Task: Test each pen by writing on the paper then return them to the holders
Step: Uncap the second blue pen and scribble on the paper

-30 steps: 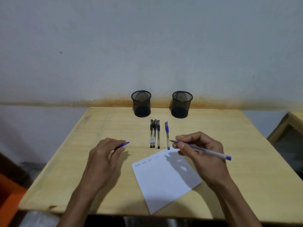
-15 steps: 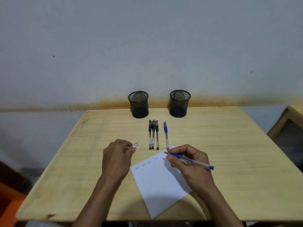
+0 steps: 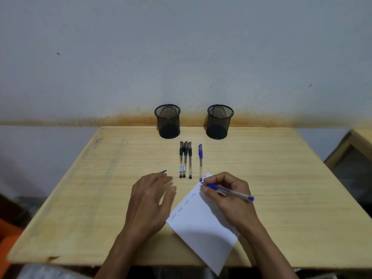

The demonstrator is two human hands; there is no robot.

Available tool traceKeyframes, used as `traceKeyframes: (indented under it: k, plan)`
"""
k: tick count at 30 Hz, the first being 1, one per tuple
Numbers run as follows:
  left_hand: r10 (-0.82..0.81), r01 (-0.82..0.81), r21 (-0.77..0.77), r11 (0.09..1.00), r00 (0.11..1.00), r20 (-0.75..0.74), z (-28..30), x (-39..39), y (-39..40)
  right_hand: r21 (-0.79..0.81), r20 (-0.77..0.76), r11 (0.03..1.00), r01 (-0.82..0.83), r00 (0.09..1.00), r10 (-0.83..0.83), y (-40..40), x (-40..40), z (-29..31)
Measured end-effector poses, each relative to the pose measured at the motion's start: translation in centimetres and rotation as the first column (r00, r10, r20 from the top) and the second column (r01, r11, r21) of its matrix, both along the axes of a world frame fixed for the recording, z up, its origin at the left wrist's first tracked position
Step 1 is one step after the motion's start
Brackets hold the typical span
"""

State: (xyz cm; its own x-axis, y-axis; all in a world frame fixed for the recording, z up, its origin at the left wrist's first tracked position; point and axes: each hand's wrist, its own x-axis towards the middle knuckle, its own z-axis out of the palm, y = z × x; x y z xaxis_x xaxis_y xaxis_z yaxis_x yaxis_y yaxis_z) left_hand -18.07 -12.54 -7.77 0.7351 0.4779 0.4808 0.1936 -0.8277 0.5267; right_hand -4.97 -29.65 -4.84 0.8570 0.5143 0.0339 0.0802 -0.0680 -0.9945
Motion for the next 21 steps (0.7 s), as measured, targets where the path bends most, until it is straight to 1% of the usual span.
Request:
traceKeyframes:
  k: [1,3,5,9,11,15,17,19,21]
  plan:
    - [-0.054,0.054,-0.007,0.999,0.999,0.0,0.1,-0.1,-0.3,-0.031,0.014,1.0,0.002,1.0,-0.001,0.3,0.1,-0.2]
    - [-0.122,0.122,-0.091,0.988,0.993,0.006,0.5,-0.2,-0.7,-0.091,0.018,0.996,0.013,1.0,-0.012,0.7,0.0,-0.7]
    - [-0.131,0.125,-0.138,0.983,0.991,-0.03,0.7,-0.6,-0.8,-0.122,0.016,0.991,0.049,0.999,-0.047,0.7,-0.3,-1.4]
    - [-0.129,0.128,-0.023,0.992,0.955,-0.267,-0.9,-1.2,-0.9,-0.128,0.061,0.976,0.174,0.984,-0.167,0.7,-0.8,-1.9]
    - [-0.125,0.131,-0.002,0.991,0.94,-0.319,-1.4,-1.1,-0.6,-0.129,0.057,0.978,0.166,0.986,-0.16,0.9,-1.5,-1.7]
    - [-0.165,0.189,0.045,0.981,0.934,-0.316,-1.8,-0.7,0.5,-0.098,-0.046,0.991,0.089,0.995,-0.093,0.7,-2.0,-1.3]
    - [-0.188,0.216,0.053,0.975,0.93,-0.316,-2.1,-0.5,1.0,-0.114,-0.08,0.993,0.039,0.996,-0.049,0.2,-1.5,-1.2]
    - [-0.206,0.237,0.071,0.969,0.931,-0.301,-2.5,-0.4,1.4,-0.14,-0.091,0.99,0.008,0.996,-0.021,-0.2,-1.0,-1.2]
    - [-0.208,0.244,0.094,0.965,0.935,-0.289,-2.8,-0.3,1.5,-0.16,-0.059,0.987,-0.004,0.998,-0.006,0.0,-0.7,-1.0]
